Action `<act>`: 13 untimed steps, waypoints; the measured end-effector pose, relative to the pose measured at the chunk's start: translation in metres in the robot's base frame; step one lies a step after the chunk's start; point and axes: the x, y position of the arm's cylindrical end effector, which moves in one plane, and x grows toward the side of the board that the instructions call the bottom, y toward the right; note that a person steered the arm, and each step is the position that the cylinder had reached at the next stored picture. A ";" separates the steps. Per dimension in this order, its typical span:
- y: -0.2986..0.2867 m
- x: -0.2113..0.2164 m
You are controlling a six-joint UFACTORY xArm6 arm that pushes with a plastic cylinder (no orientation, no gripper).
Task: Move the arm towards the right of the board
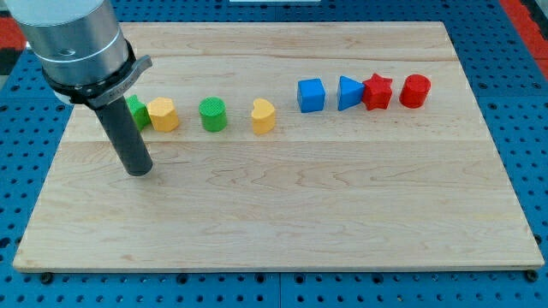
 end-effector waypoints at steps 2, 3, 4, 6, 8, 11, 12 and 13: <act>0.025 0.000; 0.038 0.000; 0.039 0.000; 0.040 0.000; 0.062 0.009; 0.171 0.009; 0.180 0.009; 0.210 0.008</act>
